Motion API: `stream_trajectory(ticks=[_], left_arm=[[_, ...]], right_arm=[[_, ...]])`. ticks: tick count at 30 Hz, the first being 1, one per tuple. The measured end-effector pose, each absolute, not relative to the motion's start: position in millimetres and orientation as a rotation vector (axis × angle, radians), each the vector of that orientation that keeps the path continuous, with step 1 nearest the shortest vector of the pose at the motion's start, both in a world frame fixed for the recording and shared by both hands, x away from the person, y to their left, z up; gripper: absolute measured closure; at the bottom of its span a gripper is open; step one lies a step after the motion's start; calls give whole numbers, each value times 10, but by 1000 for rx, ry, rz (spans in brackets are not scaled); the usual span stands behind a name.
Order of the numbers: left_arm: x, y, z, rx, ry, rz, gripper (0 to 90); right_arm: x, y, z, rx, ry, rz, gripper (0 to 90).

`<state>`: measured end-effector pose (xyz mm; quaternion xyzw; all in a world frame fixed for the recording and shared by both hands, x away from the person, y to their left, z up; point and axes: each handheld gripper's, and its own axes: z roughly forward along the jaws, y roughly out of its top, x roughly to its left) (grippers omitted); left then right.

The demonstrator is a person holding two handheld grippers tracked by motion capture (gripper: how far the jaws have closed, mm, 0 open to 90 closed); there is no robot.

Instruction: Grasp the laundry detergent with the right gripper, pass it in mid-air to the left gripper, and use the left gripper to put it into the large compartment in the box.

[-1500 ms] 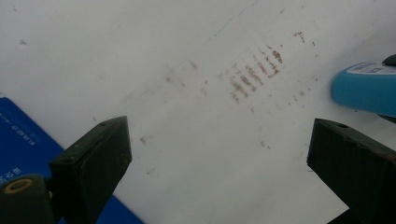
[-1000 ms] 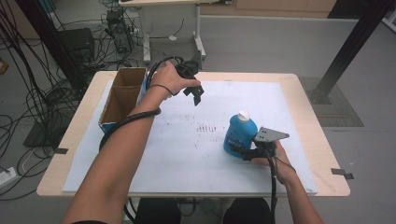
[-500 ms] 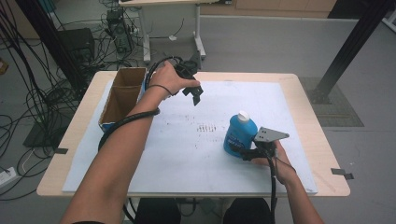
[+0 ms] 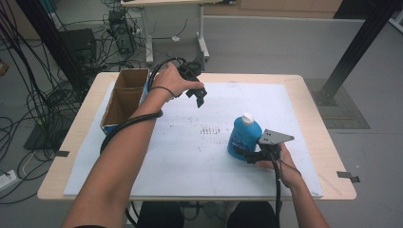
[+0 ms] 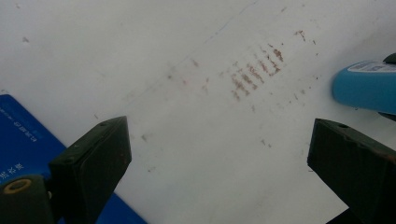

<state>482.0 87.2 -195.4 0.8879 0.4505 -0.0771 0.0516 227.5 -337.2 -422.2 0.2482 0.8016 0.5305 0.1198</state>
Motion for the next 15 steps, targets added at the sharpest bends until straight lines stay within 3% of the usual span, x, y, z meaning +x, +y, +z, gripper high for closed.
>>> stream_trajectory(ticks=[15], left_arm=[[4827,875,-1951,2703,1370,-235,66]], right_arm=[[2258,-3363,-4218,720,2338,1545,407]])
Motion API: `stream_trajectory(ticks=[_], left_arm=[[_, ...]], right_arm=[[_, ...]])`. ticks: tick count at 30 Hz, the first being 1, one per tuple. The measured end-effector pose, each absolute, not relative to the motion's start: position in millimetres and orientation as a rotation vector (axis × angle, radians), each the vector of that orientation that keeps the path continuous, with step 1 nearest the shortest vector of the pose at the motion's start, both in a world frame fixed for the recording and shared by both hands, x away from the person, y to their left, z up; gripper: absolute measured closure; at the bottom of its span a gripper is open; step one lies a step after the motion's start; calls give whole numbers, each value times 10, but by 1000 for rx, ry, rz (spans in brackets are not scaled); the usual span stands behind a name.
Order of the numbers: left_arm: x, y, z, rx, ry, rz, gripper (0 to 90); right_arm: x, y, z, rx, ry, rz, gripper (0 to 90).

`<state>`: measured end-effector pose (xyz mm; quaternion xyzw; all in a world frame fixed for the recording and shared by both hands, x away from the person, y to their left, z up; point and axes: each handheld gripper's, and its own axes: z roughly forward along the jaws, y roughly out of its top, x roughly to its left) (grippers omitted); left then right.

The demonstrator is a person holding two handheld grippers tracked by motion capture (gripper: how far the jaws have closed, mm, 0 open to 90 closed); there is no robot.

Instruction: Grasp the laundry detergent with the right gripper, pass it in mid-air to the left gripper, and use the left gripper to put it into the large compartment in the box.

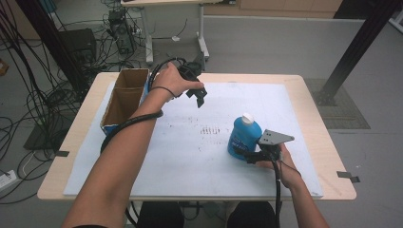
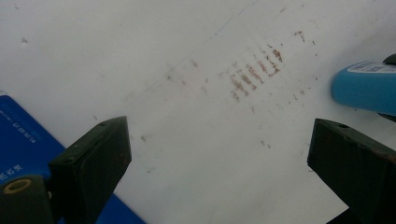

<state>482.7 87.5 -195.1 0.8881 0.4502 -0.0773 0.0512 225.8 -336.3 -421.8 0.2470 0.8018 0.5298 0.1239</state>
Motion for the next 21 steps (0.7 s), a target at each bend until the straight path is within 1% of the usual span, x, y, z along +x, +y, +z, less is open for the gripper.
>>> stream_trajectory(ticks=[13,21], left_arm=[[4808,924,-1913,2704,1364,-232,67],[4727,1031,-1862,2697,1339,-234,67]], right_arm=[[2264,-3359,-4184,740,2352,1544,410],[2244,-3356,-4090,743,2348,1569,410]])
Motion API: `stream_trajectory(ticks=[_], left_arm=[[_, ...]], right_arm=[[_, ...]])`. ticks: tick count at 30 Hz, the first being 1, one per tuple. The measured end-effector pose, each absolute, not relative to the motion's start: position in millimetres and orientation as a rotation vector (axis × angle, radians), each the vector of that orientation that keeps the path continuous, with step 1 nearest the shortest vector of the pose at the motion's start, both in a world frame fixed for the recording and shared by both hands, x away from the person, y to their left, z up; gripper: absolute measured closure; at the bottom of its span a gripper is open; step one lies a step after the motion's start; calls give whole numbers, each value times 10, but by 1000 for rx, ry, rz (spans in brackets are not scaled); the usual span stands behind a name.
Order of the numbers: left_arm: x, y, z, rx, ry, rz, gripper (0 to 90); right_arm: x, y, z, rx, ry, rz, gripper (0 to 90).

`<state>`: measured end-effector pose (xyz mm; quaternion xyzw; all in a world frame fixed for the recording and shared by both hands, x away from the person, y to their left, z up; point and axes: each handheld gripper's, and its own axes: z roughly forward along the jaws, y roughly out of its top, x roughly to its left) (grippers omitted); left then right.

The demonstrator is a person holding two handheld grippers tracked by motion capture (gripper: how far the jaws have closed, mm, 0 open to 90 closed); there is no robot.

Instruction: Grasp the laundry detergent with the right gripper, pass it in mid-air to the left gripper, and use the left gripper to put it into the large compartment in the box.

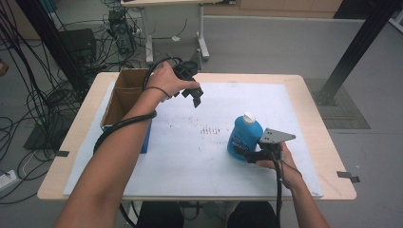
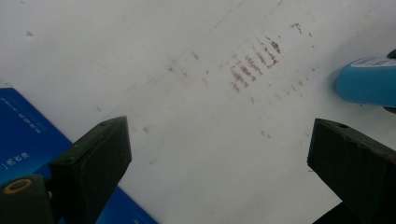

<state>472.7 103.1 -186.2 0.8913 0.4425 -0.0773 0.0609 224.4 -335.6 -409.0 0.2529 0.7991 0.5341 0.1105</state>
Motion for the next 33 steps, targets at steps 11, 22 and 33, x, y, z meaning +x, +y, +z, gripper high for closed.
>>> stream_trajectory(ticks=[11,22,33], left_arm=[[4462,1181,-1731,2704,1251,-219,68],[4178,1243,-1599,2747,1097,-228,69],[3851,1333,-1472,2761,866,-230,69]], right_arm=[[2258,-3320,-3906,709,2376,1601,410],[2334,-3319,-3773,648,2405,1628,410],[2463,-3281,-3709,601,2463,1684,410]])
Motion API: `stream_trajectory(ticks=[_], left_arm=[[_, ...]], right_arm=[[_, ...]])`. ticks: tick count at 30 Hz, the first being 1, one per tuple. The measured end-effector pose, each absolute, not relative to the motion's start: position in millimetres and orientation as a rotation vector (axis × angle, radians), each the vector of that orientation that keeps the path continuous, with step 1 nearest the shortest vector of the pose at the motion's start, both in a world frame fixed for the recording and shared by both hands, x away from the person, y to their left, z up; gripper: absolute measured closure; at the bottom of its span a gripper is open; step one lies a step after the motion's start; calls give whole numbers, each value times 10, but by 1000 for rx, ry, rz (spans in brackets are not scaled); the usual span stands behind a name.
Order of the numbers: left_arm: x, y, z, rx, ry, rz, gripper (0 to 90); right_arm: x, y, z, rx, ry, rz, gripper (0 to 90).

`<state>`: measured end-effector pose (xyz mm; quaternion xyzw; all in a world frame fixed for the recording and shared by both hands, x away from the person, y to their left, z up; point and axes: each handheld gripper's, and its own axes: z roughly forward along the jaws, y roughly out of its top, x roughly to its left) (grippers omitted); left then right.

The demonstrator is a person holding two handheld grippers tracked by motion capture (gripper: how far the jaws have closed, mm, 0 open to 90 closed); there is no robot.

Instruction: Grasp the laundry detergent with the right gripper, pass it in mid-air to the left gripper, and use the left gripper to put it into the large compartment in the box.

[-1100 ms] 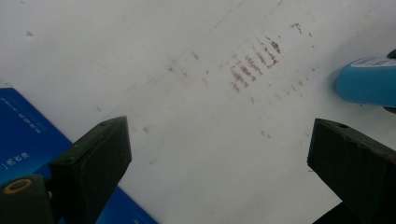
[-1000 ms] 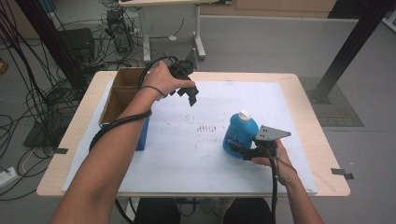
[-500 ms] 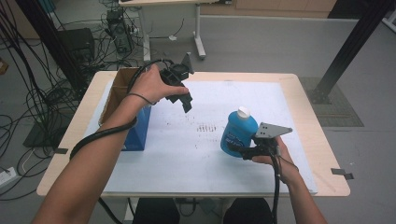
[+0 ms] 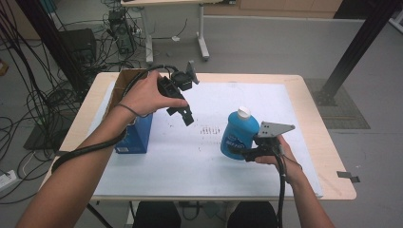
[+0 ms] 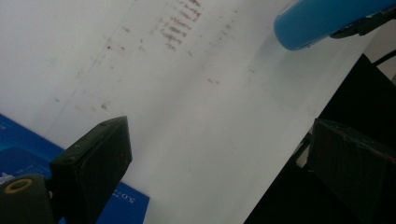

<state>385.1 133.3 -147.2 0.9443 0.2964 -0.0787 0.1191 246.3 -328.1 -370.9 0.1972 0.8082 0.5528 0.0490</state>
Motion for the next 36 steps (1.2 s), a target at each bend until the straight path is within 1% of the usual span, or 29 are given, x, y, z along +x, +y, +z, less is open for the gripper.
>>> stream_trajectory(ticks=[6,7,10,18,27,36], left_arm=[[3762,1356,-1441,2791,774,-238,69],[3728,1381,-1430,2789,721,-247,70],[3671,1377,-1398,2807,639,-260,71],[3555,1303,-1309,2838,482,-290,73],[3478,1242,-1203,2861,371,-282,73],[3431,1153,-1109,2890,308,-271,74]], right_arm=[[2526,-3230,-3643,547,2516,1694,410],[2536,-3225,-3642,542,2521,1702,410],[2556,-3204,-3634,526,2536,1716,409],[2622,-3145,-3599,467,2588,1739,409],[2684,-3107,-3554,396,2633,1737,409],[2741,-3030,-3505,339,2660,1734,410]])
